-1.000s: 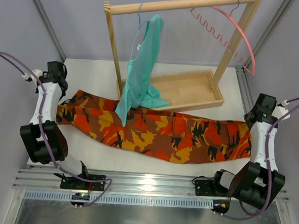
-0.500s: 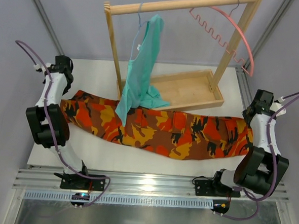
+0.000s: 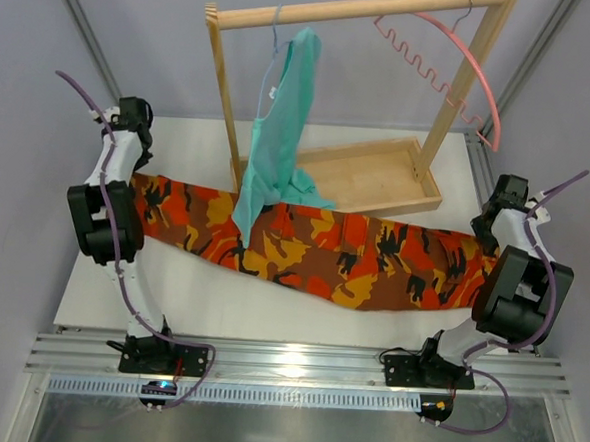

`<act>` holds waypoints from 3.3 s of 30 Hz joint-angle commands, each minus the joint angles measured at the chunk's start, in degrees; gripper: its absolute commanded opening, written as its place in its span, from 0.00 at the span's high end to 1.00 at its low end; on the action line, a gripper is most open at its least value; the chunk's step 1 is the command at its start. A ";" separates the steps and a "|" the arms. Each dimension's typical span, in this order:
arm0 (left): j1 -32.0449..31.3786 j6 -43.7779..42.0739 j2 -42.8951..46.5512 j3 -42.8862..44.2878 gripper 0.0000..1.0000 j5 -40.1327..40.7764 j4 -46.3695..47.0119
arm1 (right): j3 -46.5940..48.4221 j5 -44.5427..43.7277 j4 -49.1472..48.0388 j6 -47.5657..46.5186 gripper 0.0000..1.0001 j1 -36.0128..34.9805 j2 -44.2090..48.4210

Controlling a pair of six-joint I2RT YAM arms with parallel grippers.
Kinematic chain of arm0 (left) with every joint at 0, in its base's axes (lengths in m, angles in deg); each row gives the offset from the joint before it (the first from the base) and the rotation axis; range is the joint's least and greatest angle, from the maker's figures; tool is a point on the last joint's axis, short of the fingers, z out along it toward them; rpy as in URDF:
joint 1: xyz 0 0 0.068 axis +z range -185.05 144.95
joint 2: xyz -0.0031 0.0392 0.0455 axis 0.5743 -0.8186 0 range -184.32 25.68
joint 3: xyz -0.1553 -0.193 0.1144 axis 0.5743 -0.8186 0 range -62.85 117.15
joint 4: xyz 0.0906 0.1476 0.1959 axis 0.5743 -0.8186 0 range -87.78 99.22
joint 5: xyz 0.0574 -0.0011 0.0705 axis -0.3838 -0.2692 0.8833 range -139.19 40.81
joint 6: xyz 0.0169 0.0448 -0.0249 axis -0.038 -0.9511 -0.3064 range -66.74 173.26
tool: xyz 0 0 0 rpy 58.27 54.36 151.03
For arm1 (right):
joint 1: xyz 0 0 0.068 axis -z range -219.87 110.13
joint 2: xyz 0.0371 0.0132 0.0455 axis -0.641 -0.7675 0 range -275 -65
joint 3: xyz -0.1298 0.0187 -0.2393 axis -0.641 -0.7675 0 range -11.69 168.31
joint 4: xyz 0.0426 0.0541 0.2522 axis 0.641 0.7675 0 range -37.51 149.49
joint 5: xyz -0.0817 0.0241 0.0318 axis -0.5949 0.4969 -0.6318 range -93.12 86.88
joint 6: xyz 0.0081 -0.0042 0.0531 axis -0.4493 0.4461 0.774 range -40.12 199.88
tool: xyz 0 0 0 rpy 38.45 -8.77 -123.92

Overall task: Place the trousers on the hanger
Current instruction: Fold the trousers

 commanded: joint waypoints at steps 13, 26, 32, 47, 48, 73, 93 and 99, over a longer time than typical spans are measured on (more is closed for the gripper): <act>1.04 -1.28 7.33 -7.01 0.36 4.62 -1.36 | 4.92 7.98 -2.48 -2.72 0.45 -0.76 0.35; 7.27 8.74 13.41 -28.92 0.24 -12.87 10.42 | 1.75 13.17 -2.91 -7.20 0.25 -6.92 6.42; 7.36 9.71 11.56 -31.39 0.22 -10.87 13.85 | 1.66 15.10 -3.62 -8.79 0.17 -7.71 9.05; 7.27 11.82 4.62 -30.16 0.32 -10.25 12.01 | 1.05 15.81 -4.14 -9.58 0.17 -7.80 10.20; 7.28 12.00 4.18 -30.16 0.34 -9.90 11.40 | 1.22 15.81 -4.14 -9.67 0.17 -7.80 10.03; 6.92 17.71 8.56 -31.73 1.00 8.12 -6.19 | 11.87 4.82 14.14 1.40 0.23 -7.71 -4.48; 6.92 22.10 19.90 -38.06 0.99 11.73 -11.64 | 8.34 -6.42 13.08 4.66 0.26 -2.09 -14.06; 7.19 23.86 19.99 -39.39 0.99 13.31 -12.86 | 7.29 -9.94 14.22 5.45 0.26 -1.82 -14.23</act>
